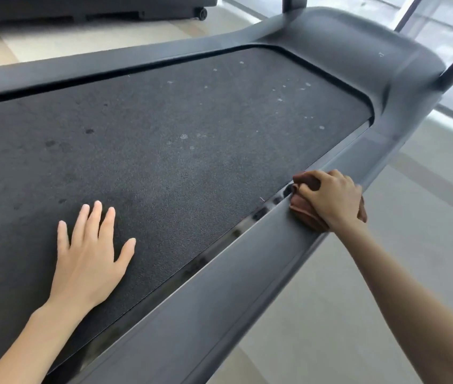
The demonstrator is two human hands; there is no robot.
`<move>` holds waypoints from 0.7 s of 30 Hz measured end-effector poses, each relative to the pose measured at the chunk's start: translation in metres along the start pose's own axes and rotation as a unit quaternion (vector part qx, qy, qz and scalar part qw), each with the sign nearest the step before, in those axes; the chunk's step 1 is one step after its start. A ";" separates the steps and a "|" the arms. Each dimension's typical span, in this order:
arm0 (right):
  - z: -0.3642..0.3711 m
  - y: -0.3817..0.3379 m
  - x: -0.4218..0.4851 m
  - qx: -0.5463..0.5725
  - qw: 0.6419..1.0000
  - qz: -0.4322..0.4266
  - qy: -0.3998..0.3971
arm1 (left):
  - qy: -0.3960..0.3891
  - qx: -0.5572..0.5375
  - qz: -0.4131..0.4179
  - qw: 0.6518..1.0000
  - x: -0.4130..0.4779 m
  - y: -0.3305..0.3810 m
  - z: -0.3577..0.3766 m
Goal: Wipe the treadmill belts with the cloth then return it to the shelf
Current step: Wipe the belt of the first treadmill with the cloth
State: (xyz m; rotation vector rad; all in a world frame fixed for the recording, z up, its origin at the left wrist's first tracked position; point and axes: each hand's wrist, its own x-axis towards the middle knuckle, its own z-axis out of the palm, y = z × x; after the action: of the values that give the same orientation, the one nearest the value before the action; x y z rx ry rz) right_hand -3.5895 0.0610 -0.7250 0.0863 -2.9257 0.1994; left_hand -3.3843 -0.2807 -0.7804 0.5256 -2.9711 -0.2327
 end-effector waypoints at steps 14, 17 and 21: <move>0.049 -0.142 -0.015 0.063 0.956 -0.285 0.014 | -0.022 0.000 0.082 0.996 0.000 -0.033 -0.013; 0.052 -0.138 0.025 0.038 0.987 -0.155 0.007 | -0.020 -0.014 0.080 0.997 0.000 -0.034 -0.014; 0.051 -0.176 -0.005 0.044 0.979 -0.201 0.011 | -0.011 -0.021 0.070 0.997 -0.002 -0.029 -0.012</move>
State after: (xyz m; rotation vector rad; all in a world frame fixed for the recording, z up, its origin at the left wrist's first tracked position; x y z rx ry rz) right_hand -3.5826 -0.1204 -0.7530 0.6749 -2.7991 0.2616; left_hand -3.3709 -0.3088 -0.7738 0.3112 -2.9999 -0.2892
